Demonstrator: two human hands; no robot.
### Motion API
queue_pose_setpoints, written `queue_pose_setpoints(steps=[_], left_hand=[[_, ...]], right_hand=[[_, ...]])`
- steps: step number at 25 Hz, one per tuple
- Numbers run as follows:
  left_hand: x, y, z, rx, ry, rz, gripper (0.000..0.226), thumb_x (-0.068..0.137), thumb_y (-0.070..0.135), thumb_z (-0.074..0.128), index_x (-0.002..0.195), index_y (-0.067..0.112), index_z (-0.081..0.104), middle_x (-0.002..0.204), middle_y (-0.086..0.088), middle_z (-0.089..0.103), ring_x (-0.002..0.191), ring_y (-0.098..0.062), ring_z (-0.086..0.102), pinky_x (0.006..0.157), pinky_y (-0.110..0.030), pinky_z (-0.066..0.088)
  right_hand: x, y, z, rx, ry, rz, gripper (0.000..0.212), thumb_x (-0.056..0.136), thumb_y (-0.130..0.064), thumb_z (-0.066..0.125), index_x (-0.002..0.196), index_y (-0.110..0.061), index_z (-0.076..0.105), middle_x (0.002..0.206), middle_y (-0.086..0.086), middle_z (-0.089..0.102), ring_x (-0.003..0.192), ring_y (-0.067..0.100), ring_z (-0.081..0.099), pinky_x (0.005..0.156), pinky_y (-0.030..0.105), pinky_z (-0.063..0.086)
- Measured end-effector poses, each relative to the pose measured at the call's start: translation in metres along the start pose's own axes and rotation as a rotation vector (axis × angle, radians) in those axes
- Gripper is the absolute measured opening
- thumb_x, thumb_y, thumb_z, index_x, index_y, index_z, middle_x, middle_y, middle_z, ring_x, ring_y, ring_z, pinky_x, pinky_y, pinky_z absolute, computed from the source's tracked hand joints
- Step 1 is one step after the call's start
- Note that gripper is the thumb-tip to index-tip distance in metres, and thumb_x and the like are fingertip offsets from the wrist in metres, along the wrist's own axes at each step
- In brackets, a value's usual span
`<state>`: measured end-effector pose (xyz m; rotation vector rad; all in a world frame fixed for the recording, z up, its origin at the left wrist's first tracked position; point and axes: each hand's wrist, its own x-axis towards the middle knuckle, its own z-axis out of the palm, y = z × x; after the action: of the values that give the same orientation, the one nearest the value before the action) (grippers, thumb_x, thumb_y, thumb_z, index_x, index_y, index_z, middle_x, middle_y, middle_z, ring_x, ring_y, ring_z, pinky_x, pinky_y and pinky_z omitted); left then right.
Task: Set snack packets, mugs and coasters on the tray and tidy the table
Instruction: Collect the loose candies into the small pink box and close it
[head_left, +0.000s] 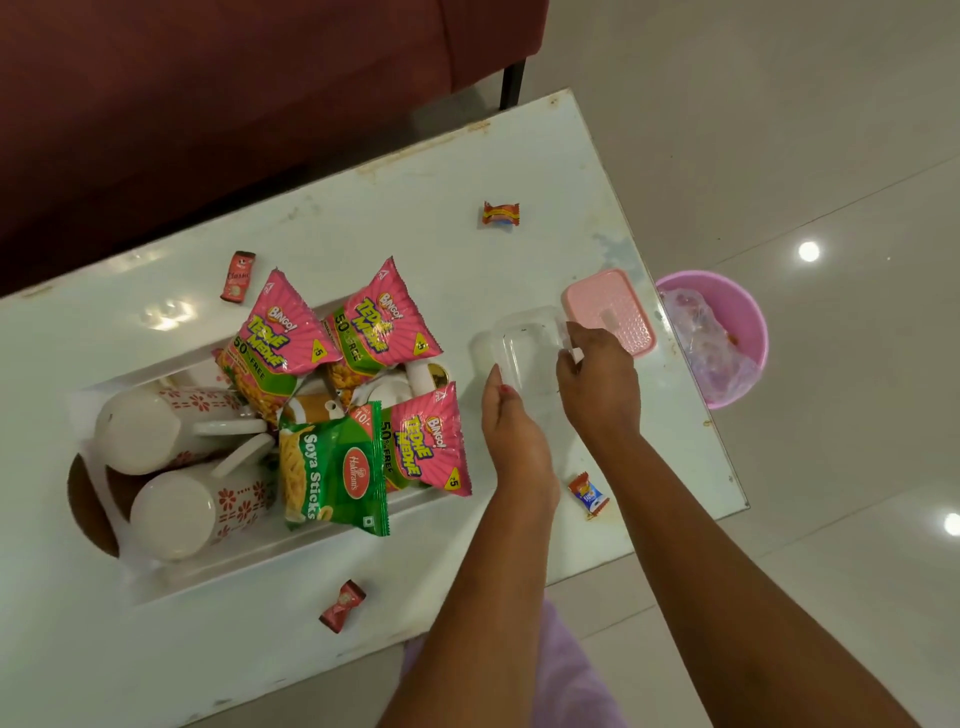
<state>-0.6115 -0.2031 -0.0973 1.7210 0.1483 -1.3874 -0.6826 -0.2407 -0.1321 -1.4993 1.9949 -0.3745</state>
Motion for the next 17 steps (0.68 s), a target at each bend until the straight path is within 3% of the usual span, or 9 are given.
queue_pose_setpoints(steps=[3,5,8,10,11,13,15,17], left_hand=[[-0.013,-0.011,-0.006,0.106,-0.004,0.014,0.041,0.101,0.018,0.037,0.141,0.024,0.038,0.15,-0.002,0.037,0.135,-0.02,0.039,0.105,-0.024,0.034],[-0.025,-0.019,-0.021,0.17,-0.018,0.154,0.036,0.098,0.011,0.044,0.132,0.019,0.049,0.141,-0.003,0.048,0.122,-0.016,0.049,0.093,-0.014,0.041],[-0.05,-0.04,-0.066,0.335,0.03,0.427,0.026,0.091,-0.001,0.05,0.109,0.015,0.06,0.112,-0.004,0.063,0.101,-0.016,0.058,0.088,-0.026,0.048],[-0.06,-0.054,-0.105,0.458,0.054,0.558,0.024,0.088,-0.004,0.052,0.097,0.017,0.06,0.097,0.0,0.064,0.089,-0.014,0.06,0.08,-0.02,0.049],[-0.061,-0.059,-0.125,0.524,0.055,0.613,0.023,0.087,-0.004,0.054,0.095,0.017,0.061,0.094,0.002,0.063,0.084,-0.013,0.059,0.075,-0.016,0.047],[-0.056,-0.065,-0.164,0.627,0.081,0.647,0.019,0.085,-0.004,0.056,0.095,0.011,0.063,0.092,0.0,0.062,0.082,-0.017,0.057,0.074,-0.022,0.046],[-0.051,-0.063,-0.2,0.768,0.161,0.607,0.02,0.084,-0.001,0.059,0.1,0.009,0.063,0.099,-0.005,0.063,0.092,-0.026,0.057,0.08,-0.029,0.042],[-0.044,-0.054,-0.233,0.974,0.257,0.585,0.026,0.082,0.005,0.062,0.107,0.013,0.063,0.112,-0.009,0.061,0.104,-0.03,0.053,0.081,-0.031,0.038]], right_hand=[[-0.006,-0.003,-0.002,0.023,-0.028,-0.017,0.041,0.096,-0.03,0.048,0.135,-0.018,0.047,0.128,0.006,0.059,0.105,0.023,0.062,0.089,0.04,0.052],[-0.012,0.002,-0.014,0.132,0.127,0.015,0.042,0.096,-0.038,0.044,0.134,-0.022,0.046,0.122,0.002,0.061,0.093,0.016,0.063,0.08,0.035,0.053],[-0.042,0.024,-0.03,0.233,0.326,0.088,0.03,0.095,-0.031,0.045,0.122,-0.022,0.053,0.103,0.0,0.066,0.075,0.011,0.058,0.069,0.029,0.049],[-0.077,0.04,-0.025,0.116,0.2,0.1,0.024,0.093,-0.028,0.049,0.116,-0.022,0.054,0.097,0.002,0.066,0.075,0.015,0.059,0.068,0.03,0.047],[-0.095,0.045,-0.018,0.057,0.091,0.104,0.025,0.092,-0.028,0.052,0.116,-0.023,0.054,0.101,0.003,0.065,0.082,0.018,0.061,0.071,0.032,0.048],[-0.121,0.05,-0.002,-0.076,-0.09,0.097,0.034,0.09,-0.026,0.056,0.123,-0.022,0.051,0.114,0.007,0.059,0.105,0.029,0.055,0.082,0.04,0.048],[-0.135,0.051,0.008,-0.203,-0.14,0.053,0.038,0.089,-0.019,0.057,0.126,-0.018,0.05,0.125,0.012,0.052,0.114,0.037,0.046,0.089,0.045,0.045],[-0.142,0.049,0.015,-0.233,-0.083,0.046,0.035,0.089,-0.01,0.054,0.124,-0.015,0.052,0.125,0.015,0.05,0.114,0.04,0.046,0.088,0.045,0.044]])
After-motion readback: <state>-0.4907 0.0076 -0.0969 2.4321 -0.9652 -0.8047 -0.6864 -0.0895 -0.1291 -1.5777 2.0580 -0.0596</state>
